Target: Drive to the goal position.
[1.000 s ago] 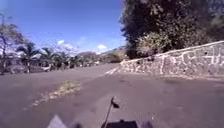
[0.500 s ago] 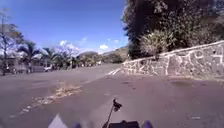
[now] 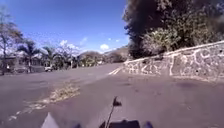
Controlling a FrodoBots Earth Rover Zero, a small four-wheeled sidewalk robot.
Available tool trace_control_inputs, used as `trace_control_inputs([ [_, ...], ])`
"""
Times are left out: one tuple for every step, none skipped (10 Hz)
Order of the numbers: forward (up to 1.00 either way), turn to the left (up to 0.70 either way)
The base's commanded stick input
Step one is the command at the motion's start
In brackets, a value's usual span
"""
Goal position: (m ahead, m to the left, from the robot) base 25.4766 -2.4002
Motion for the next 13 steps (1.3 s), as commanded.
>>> trace_control_inputs([
  [0.50,0.00],
  [0.50,-0.02],
  [0.50,-0.05],
  [0.50,-0.50],
  [0.50,-0.50],
  [0.50,-0.50],
  [0.50,0.00],
  [0.50,0.00],
  [0.50,0.00],
  [0.50,0.00],
  [0.50,0.00],
  [0.50,0.00],
  [0.50,0.00],
])
